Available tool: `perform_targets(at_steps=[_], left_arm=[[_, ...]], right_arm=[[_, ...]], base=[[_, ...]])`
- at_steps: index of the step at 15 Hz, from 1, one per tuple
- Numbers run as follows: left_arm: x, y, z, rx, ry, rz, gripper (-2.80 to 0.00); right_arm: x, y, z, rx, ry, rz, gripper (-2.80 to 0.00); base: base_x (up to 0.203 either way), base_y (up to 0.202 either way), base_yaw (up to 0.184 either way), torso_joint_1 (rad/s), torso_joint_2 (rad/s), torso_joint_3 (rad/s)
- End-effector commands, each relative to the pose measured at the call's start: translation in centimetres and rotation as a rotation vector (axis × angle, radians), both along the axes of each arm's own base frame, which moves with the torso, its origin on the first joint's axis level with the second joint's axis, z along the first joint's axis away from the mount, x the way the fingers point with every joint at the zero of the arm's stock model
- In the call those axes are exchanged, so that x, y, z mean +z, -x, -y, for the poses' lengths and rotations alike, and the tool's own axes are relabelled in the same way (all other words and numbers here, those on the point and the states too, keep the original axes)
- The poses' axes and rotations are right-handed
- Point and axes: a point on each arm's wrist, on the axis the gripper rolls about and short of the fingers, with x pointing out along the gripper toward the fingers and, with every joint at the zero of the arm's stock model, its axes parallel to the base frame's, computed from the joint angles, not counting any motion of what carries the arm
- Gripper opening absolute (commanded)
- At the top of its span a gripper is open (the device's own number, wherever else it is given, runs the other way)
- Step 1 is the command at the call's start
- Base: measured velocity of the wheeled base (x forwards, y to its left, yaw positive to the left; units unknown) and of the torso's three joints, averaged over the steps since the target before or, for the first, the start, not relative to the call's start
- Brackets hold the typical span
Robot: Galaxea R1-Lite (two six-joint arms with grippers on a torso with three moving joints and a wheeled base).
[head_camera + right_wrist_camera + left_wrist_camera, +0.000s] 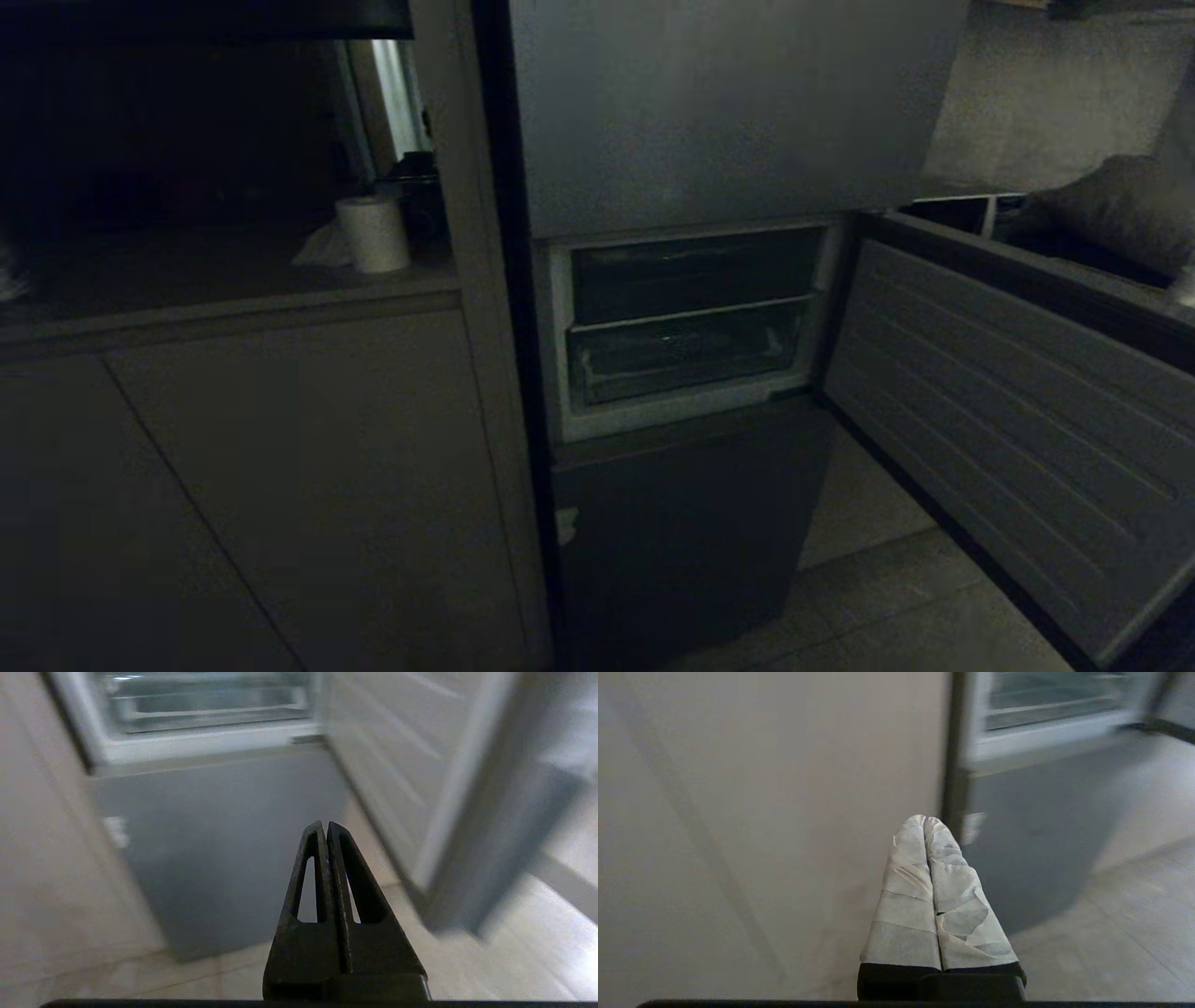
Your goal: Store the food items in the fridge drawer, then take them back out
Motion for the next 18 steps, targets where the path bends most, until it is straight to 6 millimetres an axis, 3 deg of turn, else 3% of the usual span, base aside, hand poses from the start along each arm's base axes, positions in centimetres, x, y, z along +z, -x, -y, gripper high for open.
perform_targets(at_steps=[1, 10, 18], left_arm=[[0.02, 0.00, 0.00, 0.001, 0.004, 0.002, -2.80], [0.00, 0.00, -0.01, 0.003, 0.017, 0.001, -2.80], [0.00, 0.00, -0.01, 0.002, 0.017, 0.001, -2.80]], right_arm=[[0.00, 0.00, 0.00, 0.001, -0.001, 0.001, -2.80], [0.00, 0.00, 0.00, 0.001, 0.001, 0.001, -2.80], [0.00, 0.00, 0.00, 0.001, 0.001, 0.001, -2.80]], base=[[0.000, -0.008, 0.178, 0.002, 0.00, 0.002], [0.002, -0.009, 0.167, 0.002, 0.00, 0.003], [0.000, 0.000, 0.010, 0.000, 0.00, 0.000]])
